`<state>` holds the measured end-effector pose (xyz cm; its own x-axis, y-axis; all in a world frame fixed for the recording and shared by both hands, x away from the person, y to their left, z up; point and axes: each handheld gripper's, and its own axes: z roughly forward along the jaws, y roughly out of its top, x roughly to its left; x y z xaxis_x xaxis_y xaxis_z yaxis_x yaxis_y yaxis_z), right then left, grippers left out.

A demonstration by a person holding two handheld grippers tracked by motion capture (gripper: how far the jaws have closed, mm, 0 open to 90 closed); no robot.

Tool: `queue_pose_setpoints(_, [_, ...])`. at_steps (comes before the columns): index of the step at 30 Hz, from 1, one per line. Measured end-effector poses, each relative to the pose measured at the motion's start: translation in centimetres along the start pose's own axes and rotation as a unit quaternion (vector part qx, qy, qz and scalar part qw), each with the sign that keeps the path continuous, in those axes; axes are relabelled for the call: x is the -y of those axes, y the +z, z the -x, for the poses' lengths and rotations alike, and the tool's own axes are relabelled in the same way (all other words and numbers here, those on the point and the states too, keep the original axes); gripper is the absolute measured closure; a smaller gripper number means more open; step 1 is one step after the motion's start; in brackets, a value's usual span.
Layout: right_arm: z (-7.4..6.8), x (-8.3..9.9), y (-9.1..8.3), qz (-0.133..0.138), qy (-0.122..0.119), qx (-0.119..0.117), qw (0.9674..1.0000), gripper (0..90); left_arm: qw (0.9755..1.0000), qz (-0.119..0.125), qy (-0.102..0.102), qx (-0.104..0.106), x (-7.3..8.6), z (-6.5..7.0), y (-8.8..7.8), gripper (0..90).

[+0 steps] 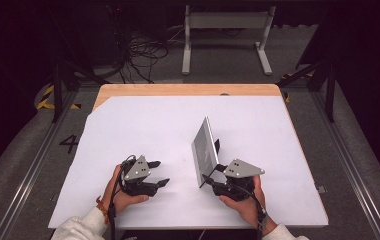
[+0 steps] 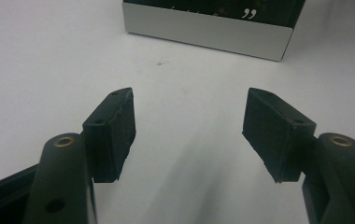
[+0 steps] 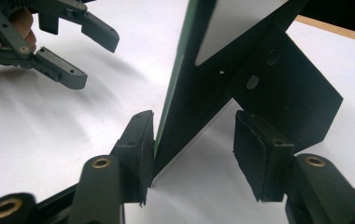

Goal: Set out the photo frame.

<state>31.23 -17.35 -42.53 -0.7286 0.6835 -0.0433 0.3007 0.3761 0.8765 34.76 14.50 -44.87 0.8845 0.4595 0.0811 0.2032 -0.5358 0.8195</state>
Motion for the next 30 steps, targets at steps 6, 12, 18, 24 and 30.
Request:
queue_pose_setpoints(6, [-0.2,-0.3,0.1,0.0,-0.013,0.0,0.9999,52.3,1.0,0.006,-0.004,-0.006,-0.5,-0.4,0.4,30.5])
queue_pose_setpoints(12, [0.0,-0.3,1.0,0.003,0.008,0.002,1.0,49.9,1.0,0.009,-0.002,-0.003,-1.0,-0.5,0.7,29.4])
queue_pose_setpoints(18, [-0.1,-0.2,1.5,0.0,0.011,-0.009,0.9999,57.1,1.0,0.009,-0.003,-0.002,-1.5,-0.9,1.3,28.4])
queue_pose_setpoints(24, [0.3,-0.1,1.3,-0.002,0.015,-0.027,0.9995,59.6,1.0,0.006,0.002,0.003,-2.0,-1.2,1.9,27.8])
queue_pose_setpoints(30, [0.8,0.1,0.9,-0.002,0.015,-0.04,0.9991,63.2,0.9998,-0.017,0.014,0.004,-2.8,-1.4,3.1,27.7])
